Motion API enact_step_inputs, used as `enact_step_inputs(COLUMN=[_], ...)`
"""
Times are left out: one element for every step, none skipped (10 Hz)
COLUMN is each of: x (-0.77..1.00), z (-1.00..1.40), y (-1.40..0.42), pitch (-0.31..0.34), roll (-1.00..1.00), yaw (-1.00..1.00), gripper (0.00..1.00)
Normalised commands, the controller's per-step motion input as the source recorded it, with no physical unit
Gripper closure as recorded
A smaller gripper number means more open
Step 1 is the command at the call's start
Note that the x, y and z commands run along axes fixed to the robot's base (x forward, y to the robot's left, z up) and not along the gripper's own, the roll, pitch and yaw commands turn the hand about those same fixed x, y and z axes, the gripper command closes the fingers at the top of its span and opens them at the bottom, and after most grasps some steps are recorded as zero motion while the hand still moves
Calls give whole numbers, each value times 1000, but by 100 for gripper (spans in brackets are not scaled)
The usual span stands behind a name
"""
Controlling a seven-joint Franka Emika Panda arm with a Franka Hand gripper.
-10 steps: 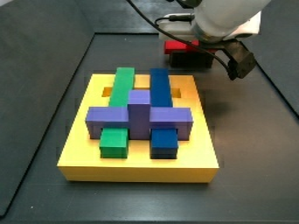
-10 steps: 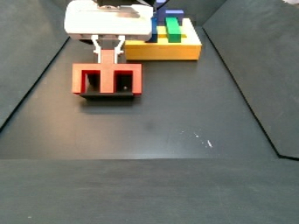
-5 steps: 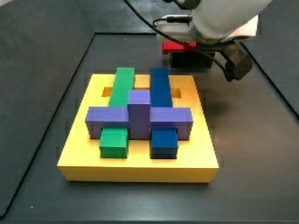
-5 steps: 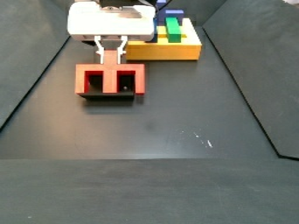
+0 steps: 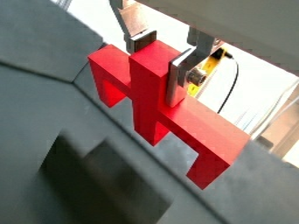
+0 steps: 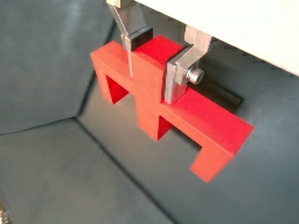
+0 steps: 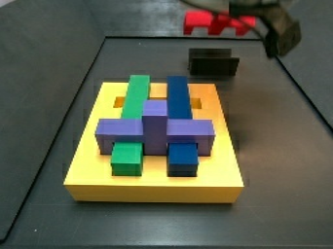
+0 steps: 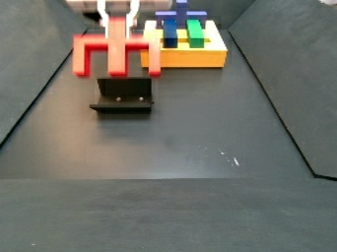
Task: Pick up the red object. Move up. Place the red object on the fixture. Regrasp the red object. Move to above the board. Insert the red object.
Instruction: Move to above the board.
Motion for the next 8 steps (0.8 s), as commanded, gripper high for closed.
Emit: enact_step_inputs(x=[-40,-42,-31,-18,13,-879,-886,-922], z=[1400,1400,1400,908,386,285,274,298], y=[23,7,13,-3,-6,-1400,-1400,-1400], pitch=[18,20,8,20,37,85,83,71], roll=[-15,-4,-12,-14,2,-1000,-1000,-1000], yaw=[45,23,21,15,10,-42,-42,-38], gripper=[100,100,100,100,100,100,100,100])
